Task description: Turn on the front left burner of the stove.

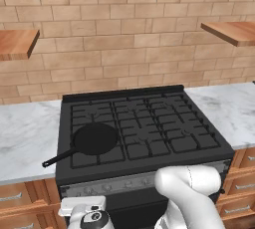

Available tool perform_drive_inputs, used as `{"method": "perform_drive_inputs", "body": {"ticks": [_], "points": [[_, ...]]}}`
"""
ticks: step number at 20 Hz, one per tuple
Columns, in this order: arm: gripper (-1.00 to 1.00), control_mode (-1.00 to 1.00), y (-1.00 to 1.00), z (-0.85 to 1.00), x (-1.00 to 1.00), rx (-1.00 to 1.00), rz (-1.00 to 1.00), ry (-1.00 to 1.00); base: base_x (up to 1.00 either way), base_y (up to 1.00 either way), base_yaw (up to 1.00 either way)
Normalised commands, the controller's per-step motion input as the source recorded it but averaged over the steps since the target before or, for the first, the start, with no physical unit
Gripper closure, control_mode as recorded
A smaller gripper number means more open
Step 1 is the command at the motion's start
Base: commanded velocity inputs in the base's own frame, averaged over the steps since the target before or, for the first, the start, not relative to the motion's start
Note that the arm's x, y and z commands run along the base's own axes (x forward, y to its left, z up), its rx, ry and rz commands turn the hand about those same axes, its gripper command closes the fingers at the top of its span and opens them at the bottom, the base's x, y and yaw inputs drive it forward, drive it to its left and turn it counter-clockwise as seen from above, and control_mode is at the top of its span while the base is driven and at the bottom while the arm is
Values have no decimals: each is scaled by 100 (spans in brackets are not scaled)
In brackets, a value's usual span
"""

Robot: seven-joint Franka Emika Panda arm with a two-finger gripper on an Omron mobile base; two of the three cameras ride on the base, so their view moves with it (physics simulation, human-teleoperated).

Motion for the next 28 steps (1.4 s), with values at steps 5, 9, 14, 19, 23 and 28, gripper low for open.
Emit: {"method": "perform_drive_inputs", "body": {"ticks": [5,9,14,19,23,28], "points": [[100,-100,2,-1,10,0,0,1,0,0,0],[100,-100,0,0,0,0,0,0,0,0,0],[100,-100,0,0,-2,-1,0,0,0,0,0],[100,-100,0,6,-8,-8,0,1,0,0,0],[100,-100,11,2,-1,-28,0,7,0,0,0],[100,-100,22,0,-8,-43,-4,8,0,0,0]]}}
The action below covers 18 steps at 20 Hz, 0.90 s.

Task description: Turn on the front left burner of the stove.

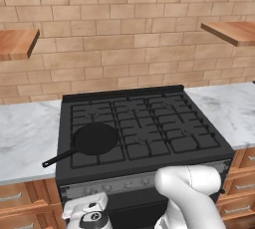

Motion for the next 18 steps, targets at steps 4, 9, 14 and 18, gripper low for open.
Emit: {"method": "perform_drive_inputs", "body": {"ticks": [4,9,14,18], "points": [[100,-100,30,0,-5,-49,-8,4,0,0,0],[100,-100,33,-7,-3,-52,-8,4,0,0,0],[100,-100,30,-14,-2,-48,-5,0,0,0,0],[100,-100,16,-12,-1,-24,0,0,0,0,0]]}}
